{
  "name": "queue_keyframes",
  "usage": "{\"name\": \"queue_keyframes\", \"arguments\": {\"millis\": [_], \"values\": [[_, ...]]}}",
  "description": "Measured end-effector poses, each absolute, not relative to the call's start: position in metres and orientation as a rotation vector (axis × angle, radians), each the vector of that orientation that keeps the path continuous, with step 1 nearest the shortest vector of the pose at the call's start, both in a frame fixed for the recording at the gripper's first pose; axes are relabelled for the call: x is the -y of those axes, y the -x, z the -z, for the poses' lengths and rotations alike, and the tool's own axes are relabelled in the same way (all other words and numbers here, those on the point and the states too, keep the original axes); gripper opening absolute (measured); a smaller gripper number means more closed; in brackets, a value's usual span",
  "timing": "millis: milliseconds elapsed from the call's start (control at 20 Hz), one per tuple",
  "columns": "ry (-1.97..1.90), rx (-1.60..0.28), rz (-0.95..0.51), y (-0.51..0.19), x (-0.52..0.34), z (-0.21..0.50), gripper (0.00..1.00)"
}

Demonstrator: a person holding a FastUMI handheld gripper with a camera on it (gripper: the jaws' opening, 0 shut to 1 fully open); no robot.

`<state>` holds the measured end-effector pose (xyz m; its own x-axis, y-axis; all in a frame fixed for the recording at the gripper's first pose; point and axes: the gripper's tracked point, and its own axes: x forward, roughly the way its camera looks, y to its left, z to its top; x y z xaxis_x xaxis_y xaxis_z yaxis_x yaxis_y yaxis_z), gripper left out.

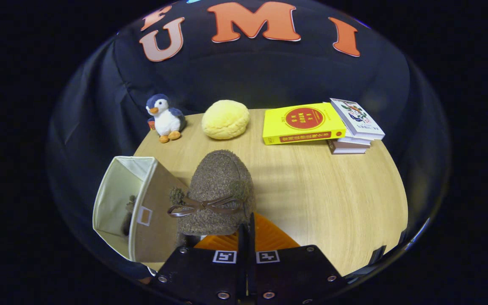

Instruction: Open the storage box then place both shoes into the box .Put the left shoe in first, then the right shoe, with the right side of both shoes facing outward in a uniform manner.

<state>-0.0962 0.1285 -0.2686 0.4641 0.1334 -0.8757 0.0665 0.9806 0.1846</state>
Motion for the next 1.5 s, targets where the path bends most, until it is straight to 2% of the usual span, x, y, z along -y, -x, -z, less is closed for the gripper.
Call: {"name": "queue_keyframes", "arguments": {"millis": [300, 600, 1050, 1500], "values": [[-0.235, -1.051, -0.153, 0.071, -0.219, 0.222, 0.02], [-0.259, -1.099, -0.209, 0.068, -0.288, 0.227, 0.03], [-0.296, -1.129, -0.141, 0.062, -0.317, 0.249, 0.03], [-0.245, -1.256, -0.159, 0.106, -0.334, 0.282, 0.04]]}}
